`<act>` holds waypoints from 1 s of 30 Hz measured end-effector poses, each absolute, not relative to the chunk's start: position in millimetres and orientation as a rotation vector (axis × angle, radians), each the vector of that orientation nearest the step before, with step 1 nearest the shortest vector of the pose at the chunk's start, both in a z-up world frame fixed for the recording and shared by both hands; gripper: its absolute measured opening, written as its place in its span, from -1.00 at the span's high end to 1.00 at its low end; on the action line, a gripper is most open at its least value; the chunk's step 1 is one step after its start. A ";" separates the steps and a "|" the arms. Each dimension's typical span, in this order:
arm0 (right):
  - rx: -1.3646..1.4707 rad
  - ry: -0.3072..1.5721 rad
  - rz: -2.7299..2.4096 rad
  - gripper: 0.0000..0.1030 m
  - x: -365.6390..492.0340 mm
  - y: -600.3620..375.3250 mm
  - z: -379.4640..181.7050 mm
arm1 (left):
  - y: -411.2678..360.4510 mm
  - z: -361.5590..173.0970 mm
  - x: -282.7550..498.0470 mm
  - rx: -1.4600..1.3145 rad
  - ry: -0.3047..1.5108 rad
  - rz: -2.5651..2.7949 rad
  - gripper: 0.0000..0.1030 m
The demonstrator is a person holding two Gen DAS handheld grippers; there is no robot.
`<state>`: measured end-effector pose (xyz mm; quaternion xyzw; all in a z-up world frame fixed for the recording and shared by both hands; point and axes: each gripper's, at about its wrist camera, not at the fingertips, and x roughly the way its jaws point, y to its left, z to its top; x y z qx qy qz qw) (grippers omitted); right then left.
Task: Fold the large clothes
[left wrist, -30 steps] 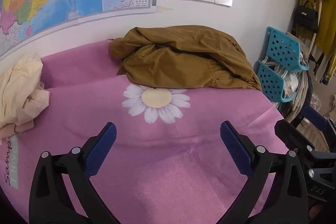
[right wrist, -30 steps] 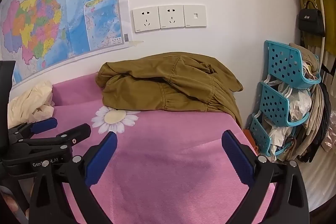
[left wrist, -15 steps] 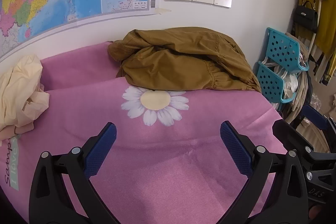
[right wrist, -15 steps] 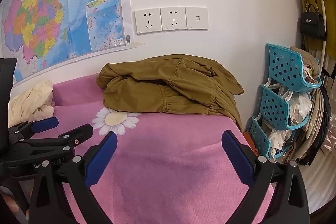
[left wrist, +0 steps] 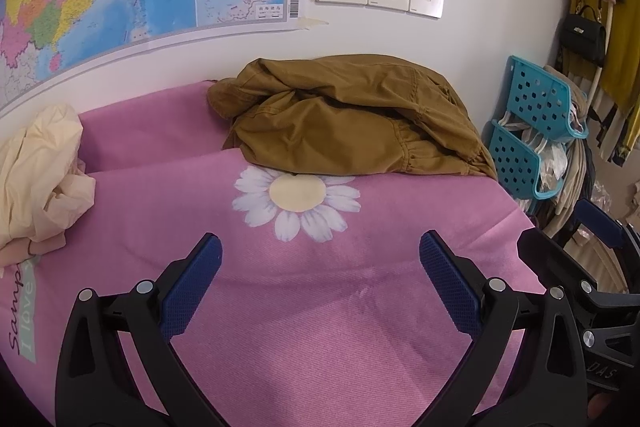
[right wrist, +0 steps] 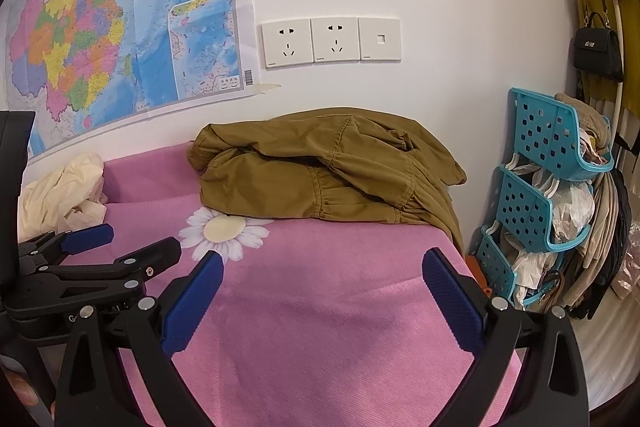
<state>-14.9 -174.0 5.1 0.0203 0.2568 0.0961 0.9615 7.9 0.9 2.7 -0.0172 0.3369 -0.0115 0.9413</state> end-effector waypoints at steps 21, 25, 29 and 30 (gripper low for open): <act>0.043 0.522 0.193 -0.88 -14.4 -174.7 4.7 | 4.2 3.2 5.2 -0.045 0.688 -0.016 -0.89; 0.041 0.521 0.194 -0.88 -13.5 -175.0 4.9 | 3.7 1.8 7.6 -0.047 0.693 -0.014 -0.89; 0.035 0.523 0.200 -0.88 -10.1 -174.3 6.5 | 3.4 0.9 10.2 -0.049 0.698 -0.013 -0.89; 0.034 0.523 0.201 -0.88 -9.2 -174.1 6.8 | 3.9 0.3 11.7 -0.050 0.700 -0.013 -0.89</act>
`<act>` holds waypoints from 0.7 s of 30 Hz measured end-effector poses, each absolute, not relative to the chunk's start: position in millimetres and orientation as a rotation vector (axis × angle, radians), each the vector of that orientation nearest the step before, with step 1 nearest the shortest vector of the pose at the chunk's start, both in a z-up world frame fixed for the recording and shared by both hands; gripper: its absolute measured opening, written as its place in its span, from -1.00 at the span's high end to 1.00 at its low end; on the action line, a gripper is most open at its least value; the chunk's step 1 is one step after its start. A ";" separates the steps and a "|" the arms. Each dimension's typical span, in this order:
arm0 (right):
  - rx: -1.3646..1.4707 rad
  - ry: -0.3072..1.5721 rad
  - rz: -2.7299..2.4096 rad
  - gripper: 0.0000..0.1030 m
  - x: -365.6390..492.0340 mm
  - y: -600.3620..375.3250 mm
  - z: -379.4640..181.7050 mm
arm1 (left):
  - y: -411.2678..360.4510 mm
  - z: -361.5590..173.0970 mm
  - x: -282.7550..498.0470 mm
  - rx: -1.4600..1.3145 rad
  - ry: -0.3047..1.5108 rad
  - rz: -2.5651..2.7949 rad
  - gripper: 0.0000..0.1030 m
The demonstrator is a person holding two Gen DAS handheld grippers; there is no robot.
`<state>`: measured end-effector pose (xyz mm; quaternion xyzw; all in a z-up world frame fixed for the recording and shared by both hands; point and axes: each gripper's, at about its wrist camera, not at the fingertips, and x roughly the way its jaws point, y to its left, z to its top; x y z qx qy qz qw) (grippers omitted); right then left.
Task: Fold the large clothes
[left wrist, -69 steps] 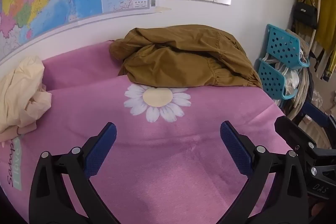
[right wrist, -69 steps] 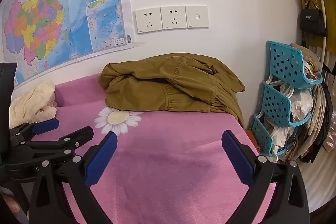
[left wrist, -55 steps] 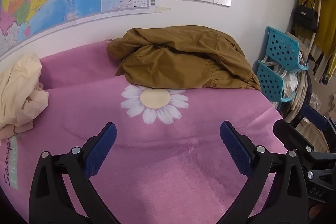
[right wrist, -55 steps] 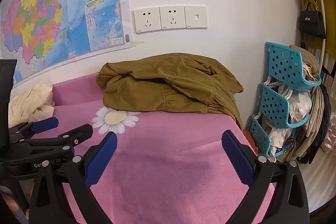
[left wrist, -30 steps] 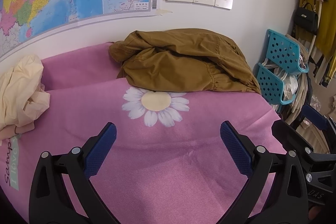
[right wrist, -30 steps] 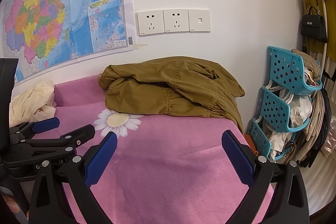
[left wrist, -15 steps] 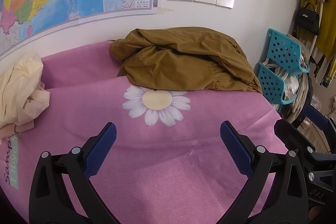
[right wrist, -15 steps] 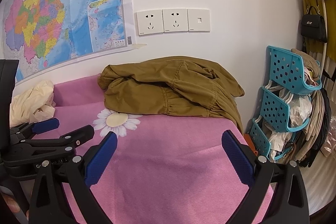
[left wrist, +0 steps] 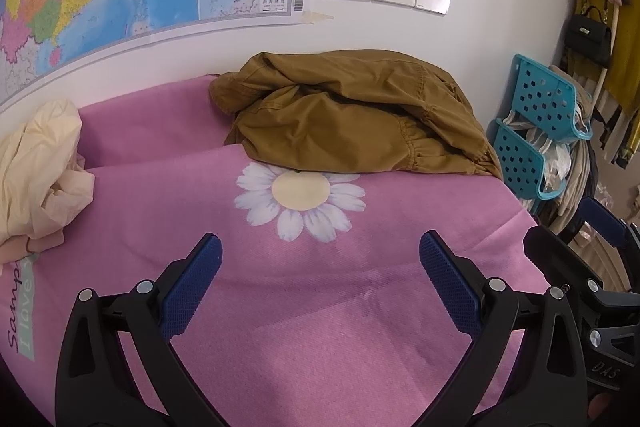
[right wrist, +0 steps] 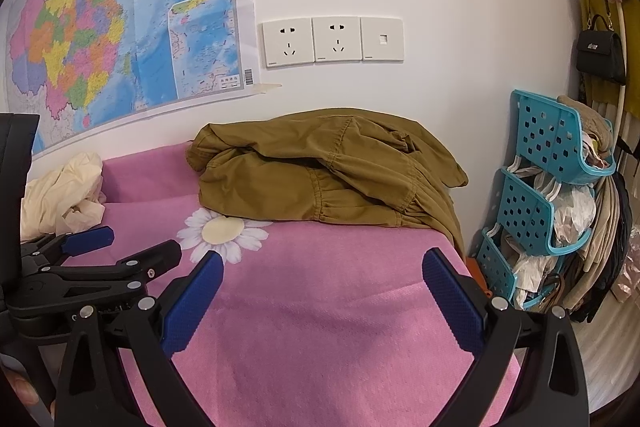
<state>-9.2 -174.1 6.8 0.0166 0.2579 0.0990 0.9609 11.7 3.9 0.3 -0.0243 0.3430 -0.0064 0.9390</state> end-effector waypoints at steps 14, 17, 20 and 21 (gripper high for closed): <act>-0.016 0.527 0.222 -0.88 9.2 -164.7 7.8 | 12.1 -6.0 28.8 -0.071 0.731 -0.012 -0.89; -0.019 0.527 0.228 -0.88 15.6 -164.7 8.8 | 14.5 -6.9 33.2 -0.078 0.738 -0.013 -0.89; -0.018 0.525 0.234 -0.88 21.9 -167.1 9.6 | 18.0 -7.7 38.1 -0.084 0.745 -0.006 -0.89; -0.025 0.524 0.236 -0.88 25.2 -167.2 10.2 | 19.6 -7.9 40.4 -0.084 0.747 -0.003 -0.89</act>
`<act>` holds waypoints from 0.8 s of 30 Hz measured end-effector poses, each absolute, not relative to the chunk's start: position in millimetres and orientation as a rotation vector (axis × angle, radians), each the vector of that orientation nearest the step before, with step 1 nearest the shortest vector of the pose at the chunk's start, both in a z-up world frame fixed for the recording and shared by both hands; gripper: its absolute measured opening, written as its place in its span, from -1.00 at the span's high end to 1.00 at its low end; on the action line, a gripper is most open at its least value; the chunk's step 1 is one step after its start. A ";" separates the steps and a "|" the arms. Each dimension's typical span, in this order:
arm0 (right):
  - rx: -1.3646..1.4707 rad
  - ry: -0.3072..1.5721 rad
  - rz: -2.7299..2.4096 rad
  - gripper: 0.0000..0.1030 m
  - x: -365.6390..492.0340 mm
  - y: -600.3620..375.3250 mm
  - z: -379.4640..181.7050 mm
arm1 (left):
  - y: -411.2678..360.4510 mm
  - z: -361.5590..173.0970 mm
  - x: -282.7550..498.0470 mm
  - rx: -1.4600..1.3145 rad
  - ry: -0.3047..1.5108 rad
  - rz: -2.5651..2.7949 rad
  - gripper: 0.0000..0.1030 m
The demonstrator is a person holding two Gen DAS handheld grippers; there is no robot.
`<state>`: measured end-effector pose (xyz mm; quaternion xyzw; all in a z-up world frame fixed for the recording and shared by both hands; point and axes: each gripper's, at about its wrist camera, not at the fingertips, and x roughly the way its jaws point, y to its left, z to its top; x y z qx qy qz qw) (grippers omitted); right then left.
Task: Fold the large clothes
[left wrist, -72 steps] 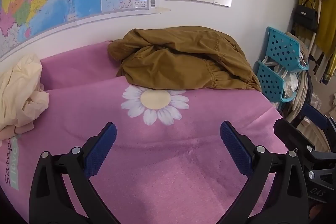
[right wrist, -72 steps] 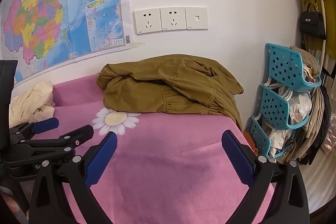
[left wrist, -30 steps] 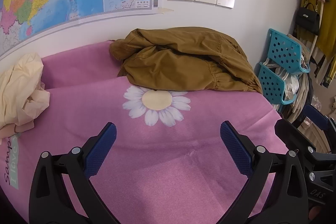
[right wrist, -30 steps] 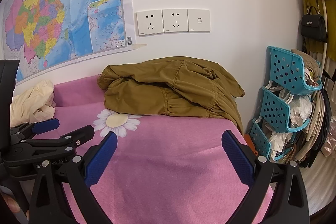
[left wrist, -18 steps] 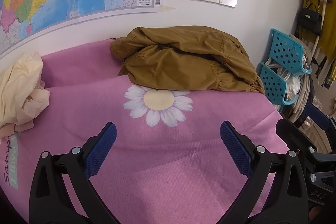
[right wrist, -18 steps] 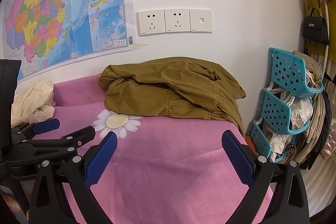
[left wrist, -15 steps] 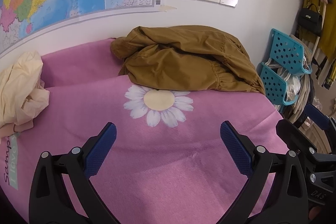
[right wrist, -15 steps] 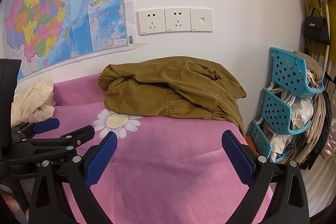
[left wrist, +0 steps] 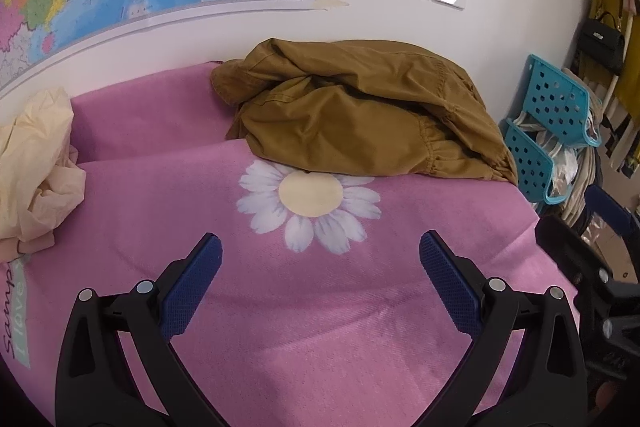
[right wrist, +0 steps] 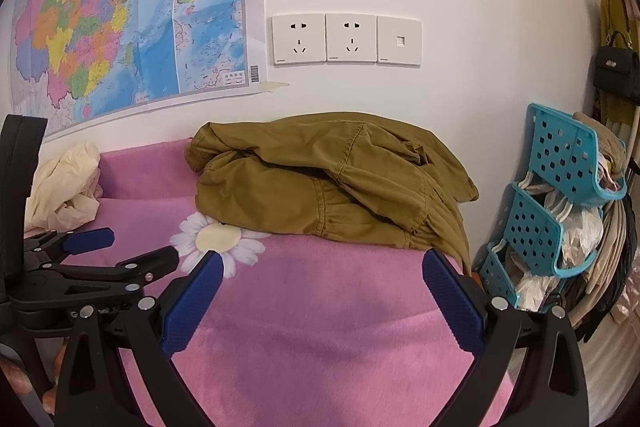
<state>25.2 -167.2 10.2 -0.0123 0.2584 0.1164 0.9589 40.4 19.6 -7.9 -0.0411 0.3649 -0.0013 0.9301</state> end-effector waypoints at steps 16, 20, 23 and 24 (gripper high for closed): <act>-0.297 0.567 0.381 -0.80 168.8 -77.6 16.1 | 71.6 -19.7 83.7 -0.126 0.813 0.108 -0.89; -0.372 0.612 0.398 -0.67 211.9 -41.8 0.2 | 84.6 -26.2 91.6 -0.133 0.832 0.140 -0.89; -0.398 0.652 0.421 -0.56 238.0 -23.2 -12.0 | 97.1 -33.1 96.2 -0.149 0.850 0.157 -0.89; -0.407 0.642 0.438 -0.56 243.7 -17.7 -12.9 | 99.1 -35.2 98.2 -0.148 0.853 0.159 -0.89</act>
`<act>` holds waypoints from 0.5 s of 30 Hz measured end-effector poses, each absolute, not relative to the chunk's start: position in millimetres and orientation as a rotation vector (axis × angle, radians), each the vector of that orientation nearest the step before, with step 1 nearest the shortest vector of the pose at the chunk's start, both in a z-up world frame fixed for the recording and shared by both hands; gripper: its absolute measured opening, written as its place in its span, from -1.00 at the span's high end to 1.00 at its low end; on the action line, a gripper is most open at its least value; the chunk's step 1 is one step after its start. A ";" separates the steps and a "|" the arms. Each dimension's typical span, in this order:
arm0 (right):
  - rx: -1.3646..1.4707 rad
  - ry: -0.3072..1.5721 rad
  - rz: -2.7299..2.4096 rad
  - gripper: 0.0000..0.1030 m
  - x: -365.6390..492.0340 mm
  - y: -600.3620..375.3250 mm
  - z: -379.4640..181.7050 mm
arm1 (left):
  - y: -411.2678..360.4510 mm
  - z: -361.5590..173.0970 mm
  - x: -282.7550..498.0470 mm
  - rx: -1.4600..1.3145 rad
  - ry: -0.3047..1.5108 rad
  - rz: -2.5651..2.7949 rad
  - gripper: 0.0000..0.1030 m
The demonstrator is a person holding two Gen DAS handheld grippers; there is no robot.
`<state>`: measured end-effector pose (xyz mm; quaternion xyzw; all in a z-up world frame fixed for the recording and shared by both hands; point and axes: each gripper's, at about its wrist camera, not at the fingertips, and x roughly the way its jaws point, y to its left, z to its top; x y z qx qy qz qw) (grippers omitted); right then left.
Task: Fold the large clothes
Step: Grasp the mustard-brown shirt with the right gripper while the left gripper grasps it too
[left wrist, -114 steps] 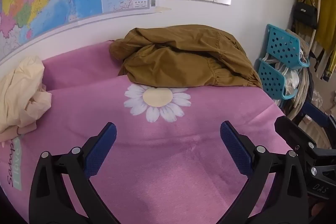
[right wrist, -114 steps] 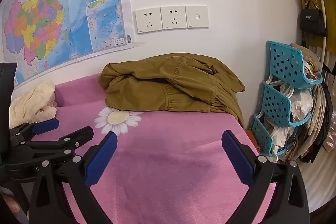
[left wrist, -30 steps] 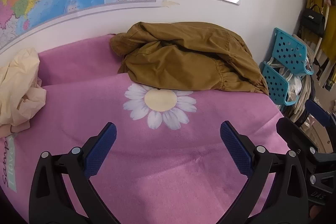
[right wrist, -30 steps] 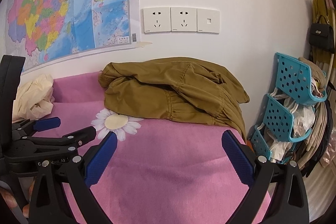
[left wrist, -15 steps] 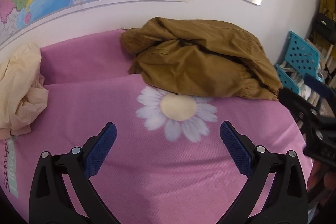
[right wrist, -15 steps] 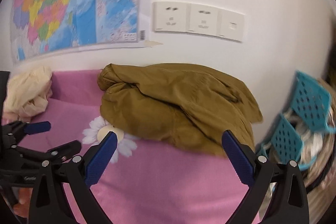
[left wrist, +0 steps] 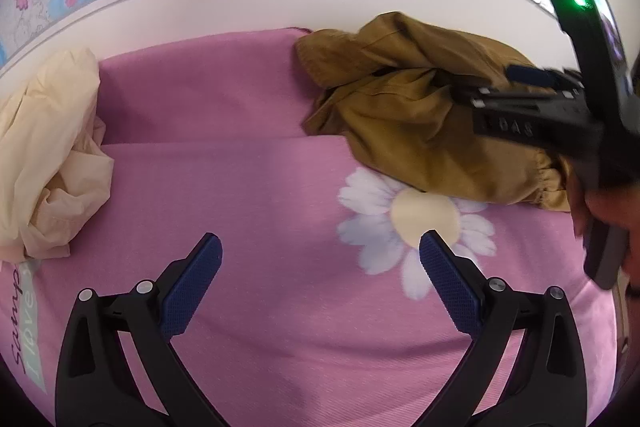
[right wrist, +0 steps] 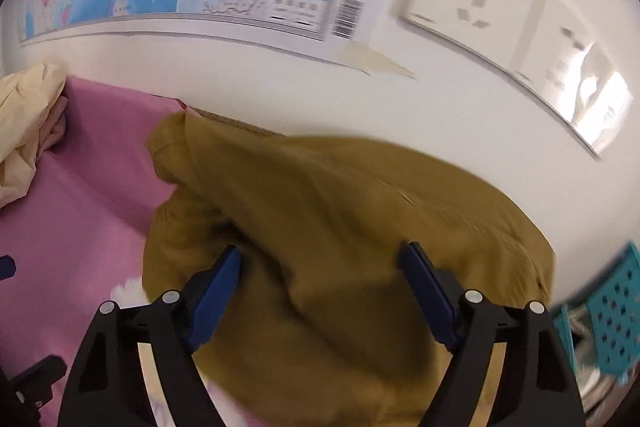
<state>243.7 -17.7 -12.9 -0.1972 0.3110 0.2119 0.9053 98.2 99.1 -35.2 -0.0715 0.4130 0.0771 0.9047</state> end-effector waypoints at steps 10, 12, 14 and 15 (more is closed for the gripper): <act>-0.392 0.604 0.582 0.81 242.2 -25.8 11.9 | 121.6 -49.6 114.3 -0.146 0.893 0.172 -0.89; -0.335 0.571 0.588 0.84 233.8 -45.1 25.5 | 125.8 -50.5 118.7 -0.150 0.900 0.164 -0.89; -0.281 0.536 0.588 0.85 225.0 -66.2 34.0 | 128.0 -49.4 122.2 -0.161 0.898 0.141 -0.89; -0.251 0.523 0.588 0.86 219.9 -77.7 38.0 | 129.4 -46.9 124.2 -0.172 0.887 0.120 -0.89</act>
